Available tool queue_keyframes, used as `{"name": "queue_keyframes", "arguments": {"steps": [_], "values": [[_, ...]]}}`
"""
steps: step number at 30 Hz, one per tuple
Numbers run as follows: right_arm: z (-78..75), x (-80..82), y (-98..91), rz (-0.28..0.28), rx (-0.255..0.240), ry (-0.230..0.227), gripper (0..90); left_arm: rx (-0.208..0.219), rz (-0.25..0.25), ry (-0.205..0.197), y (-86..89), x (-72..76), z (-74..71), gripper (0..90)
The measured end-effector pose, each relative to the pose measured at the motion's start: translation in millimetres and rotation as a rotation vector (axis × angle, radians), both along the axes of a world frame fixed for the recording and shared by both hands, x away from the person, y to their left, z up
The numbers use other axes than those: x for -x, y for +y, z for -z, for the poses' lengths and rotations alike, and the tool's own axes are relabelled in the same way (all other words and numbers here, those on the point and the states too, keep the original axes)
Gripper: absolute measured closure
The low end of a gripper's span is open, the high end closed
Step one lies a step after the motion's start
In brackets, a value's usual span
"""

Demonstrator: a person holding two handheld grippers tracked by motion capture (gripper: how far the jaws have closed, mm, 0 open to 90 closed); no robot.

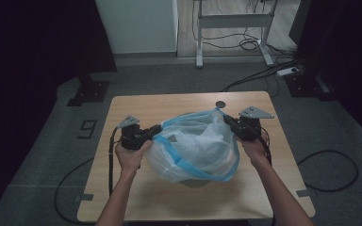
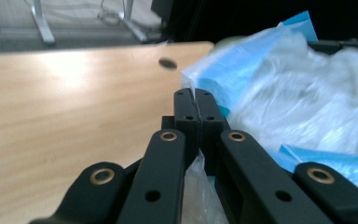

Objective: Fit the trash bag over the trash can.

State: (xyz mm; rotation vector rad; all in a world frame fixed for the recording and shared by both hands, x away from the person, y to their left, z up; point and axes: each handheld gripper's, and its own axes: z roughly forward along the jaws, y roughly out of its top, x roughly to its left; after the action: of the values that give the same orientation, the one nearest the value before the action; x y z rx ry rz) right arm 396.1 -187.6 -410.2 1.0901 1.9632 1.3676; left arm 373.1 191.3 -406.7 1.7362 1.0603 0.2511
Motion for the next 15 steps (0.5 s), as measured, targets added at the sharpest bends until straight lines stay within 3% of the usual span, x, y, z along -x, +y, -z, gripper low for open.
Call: {"name": "queue_keyframes", "arguments": {"steps": [4, 9, 13, 15], "values": [[14.6, -4.2, -0.1, 0.004, 0.003, 0.054, 89.1, 0.019, 0.021, 0.036, 0.1, -1.7, 5.7, 89.7], [24.6, -6.5, 3.3, -0.008, -0.027, 0.074, 89.1, 0.036, 0.030, 0.064, -0.3, -5.2, 7.7, 89.7], [22.2, -10.9, 3.5, -0.002, -0.016, 0.070, 89.1, 0.019, 0.011, 0.050, 1.9, -7.7, 5.7, 89.7], [18.6, -12.4, 1.0, 0.006, -0.023, 0.061, 89.1, 0.031, 0.008, 0.038, 4.3, -7.5, 3.8, 89.8]]}}
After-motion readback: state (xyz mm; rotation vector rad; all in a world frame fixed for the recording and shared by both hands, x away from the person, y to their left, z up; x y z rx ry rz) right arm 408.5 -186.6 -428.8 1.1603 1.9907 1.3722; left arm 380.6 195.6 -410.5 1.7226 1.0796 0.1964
